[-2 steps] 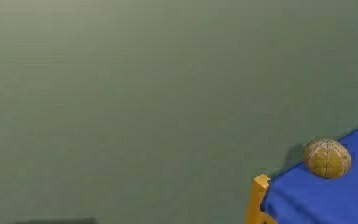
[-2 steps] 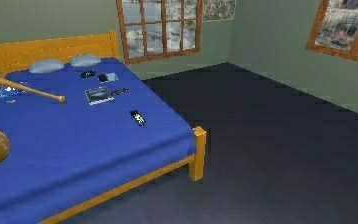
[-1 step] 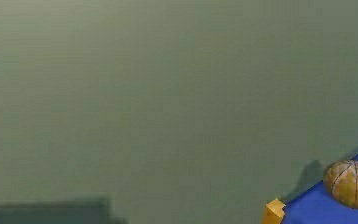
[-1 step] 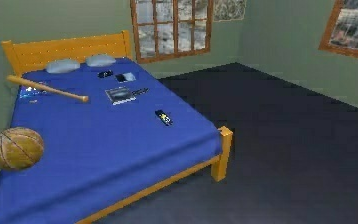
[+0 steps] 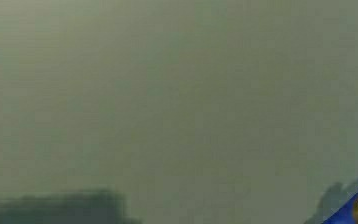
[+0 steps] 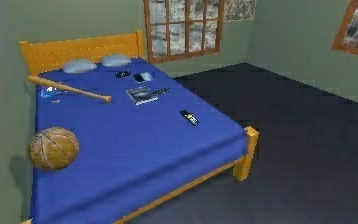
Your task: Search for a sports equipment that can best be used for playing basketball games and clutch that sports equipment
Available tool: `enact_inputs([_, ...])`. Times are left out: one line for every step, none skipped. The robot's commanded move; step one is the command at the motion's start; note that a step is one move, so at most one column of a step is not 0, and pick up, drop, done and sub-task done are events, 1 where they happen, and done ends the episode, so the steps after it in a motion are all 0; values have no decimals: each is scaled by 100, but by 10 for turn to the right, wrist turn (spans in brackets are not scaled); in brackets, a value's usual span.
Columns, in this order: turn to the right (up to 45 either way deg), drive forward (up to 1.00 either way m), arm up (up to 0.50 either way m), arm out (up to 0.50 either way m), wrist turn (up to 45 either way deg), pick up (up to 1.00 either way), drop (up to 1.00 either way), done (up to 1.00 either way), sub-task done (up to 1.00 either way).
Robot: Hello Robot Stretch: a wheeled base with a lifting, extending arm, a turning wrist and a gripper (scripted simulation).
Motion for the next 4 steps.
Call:
enact_inputs([450, 0, 0, 0, 0, 0, 0, 0, 0])
enact_inputs([450, 0, 0, 0, 0, 0, 0, 0, 0])
enact_inputs([450, 0, 0, 0, 0, 0, 0, 0, 0])
enact_inputs([120, 0, 0, 0, 0, 0, 0, 0, 0])
